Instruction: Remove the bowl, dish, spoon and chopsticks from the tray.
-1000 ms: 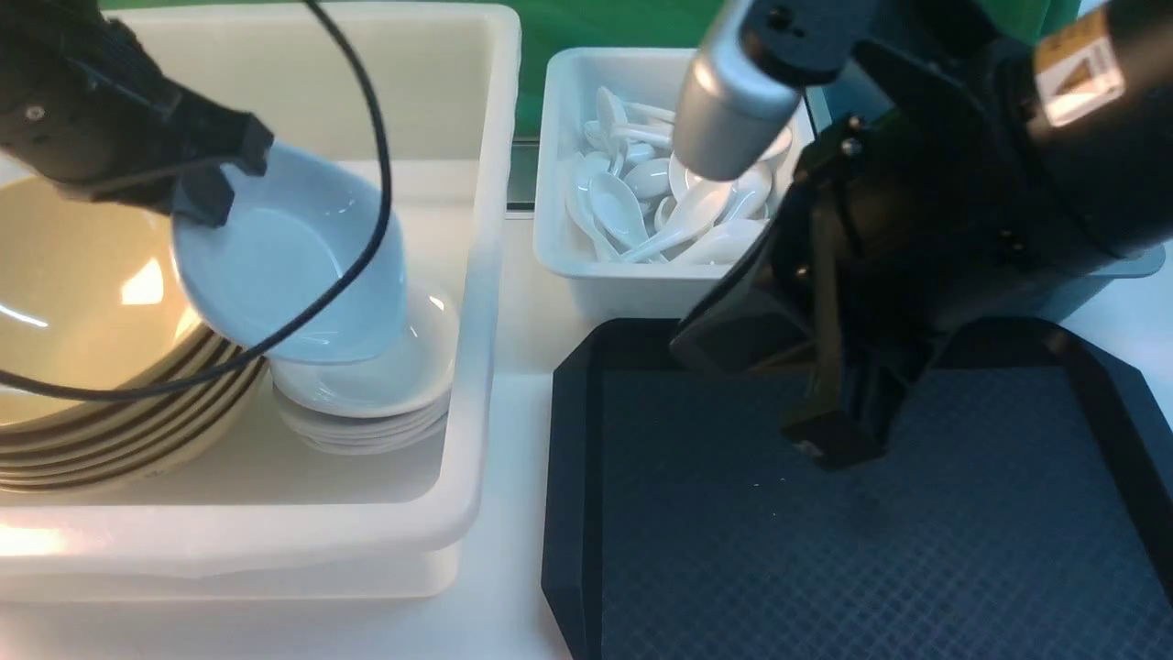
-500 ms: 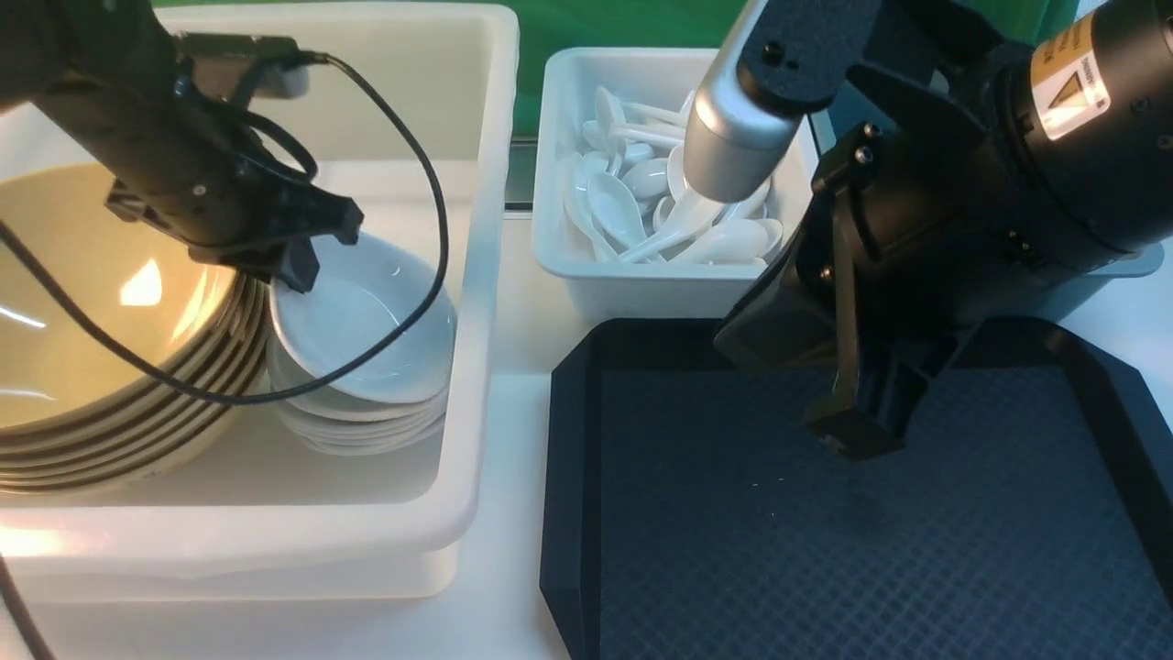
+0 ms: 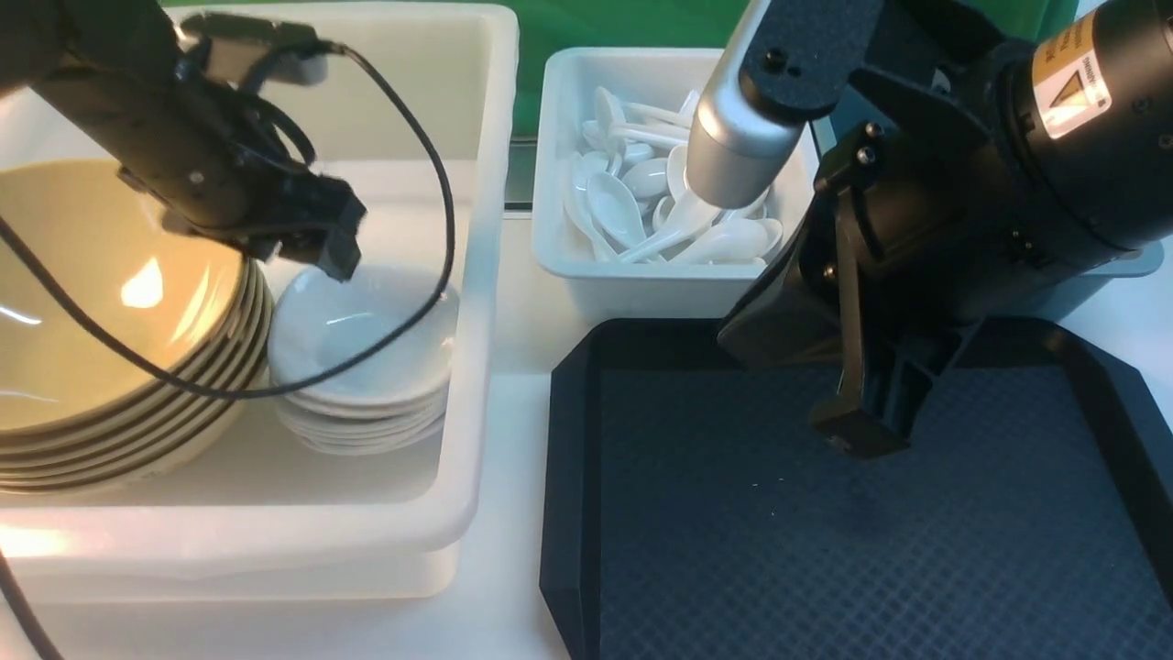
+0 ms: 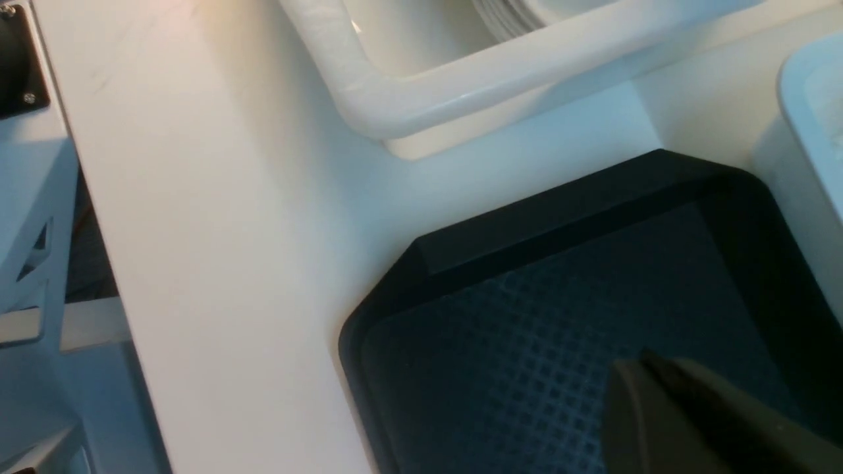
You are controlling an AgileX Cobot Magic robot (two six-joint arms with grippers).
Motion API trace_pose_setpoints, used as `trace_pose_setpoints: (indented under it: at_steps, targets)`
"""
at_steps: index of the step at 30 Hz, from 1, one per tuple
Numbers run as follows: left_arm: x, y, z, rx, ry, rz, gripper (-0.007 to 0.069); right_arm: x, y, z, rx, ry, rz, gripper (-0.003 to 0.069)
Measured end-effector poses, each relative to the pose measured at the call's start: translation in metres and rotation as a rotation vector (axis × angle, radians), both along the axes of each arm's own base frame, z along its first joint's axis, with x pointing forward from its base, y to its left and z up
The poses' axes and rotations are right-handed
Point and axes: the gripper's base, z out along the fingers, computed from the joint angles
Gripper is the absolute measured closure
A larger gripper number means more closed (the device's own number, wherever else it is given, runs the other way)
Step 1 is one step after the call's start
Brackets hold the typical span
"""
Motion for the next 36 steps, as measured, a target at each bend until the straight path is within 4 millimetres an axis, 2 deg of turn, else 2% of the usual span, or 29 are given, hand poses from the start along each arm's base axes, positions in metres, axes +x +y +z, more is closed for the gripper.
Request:
trace_pose_setpoints:
  at_steps: [2, 6, 8, 9, 10, 11, 13, 14, 17, 21, 26, 30, 36]
  targets:
    - [-0.001, 0.001, 0.01, 0.005, -0.021, -0.002, 0.0106, 0.0, 0.0, 0.0, 0.001, -0.001, 0.0, 0.0613]
    - [-0.011, -0.001, 0.055, 0.006, -0.086, -0.002, 0.0124, 0.0, 0.0, 0.0, 0.004, -0.006, -0.001, 0.0613]
    - [-0.02, -0.007, 0.069, 0.01, -0.089, -0.009, 0.0194, 0.001, 0.0, 0.001, 0.007, -0.011, -0.002, 0.0613]
    - [-0.027, -0.013, 0.074, 0.025, -0.08, -0.028, 0.0258, 0.001, 0.001, 0.001, 0.009, -0.015, -0.003, 0.0613]
    - [-0.032, -0.02, 0.074, 0.041, -0.063, -0.051, 0.0321, 0.001, 0.001, 0.001, 0.012, -0.018, -0.003, 0.0613]
    - [-0.033, -0.021, 0.073, 0.041, -0.058, -0.056, 0.0335, 0.001, 0.001, 0.001, 0.012, -0.018, -0.003, 0.0613]
    - [-0.04, -0.038, 0.055, 0.084, -0.01, -0.115, 0.0518, 0.002, 0.001, 0.001, 0.016, -0.022, -0.004, 0.0613]
    - [-0.04, -0.042, 0.043, 0.101, 0.006, -0.13, 0.0566, 0.002, 0.001, 0.001, 0.016, -0.022, -0.004, 0.0613]
    - [-0.037, -0.045, 0.013, 0.141, 0.03, -0.124, 0.062, 0.001, 0.001, 0.001, 0.009, -0.016, -0.003, 0.0613]
    - [-0.029, -0.04, -0.03, 0.21, 0.059, -0.083, 0.0635, 0.001, 0.0, 0.0, 0.002, -0.008, -0.002, 0.0613]
    - [-0.017, -0.044, -0.068, 0.211, 0.103, -0.074, 0.0635, 0.0, 0.0, 0.0, 0.001, -0.006, -0.001, 0.0613]
    - [-0.009, -0.046, -0.089, 0.234, 0.137, -0.084, 0.0636, 0.0, 0.0, 0.0, 0.001, -0.006, -0.001, 0.0613]
    - [-0.003, -0.046, -0.093, 0.276, 0.127, -0.103, 0.0636, 0.0, 0.0, 0.0, 0.0, -0.005, -0.002, 0.0613]
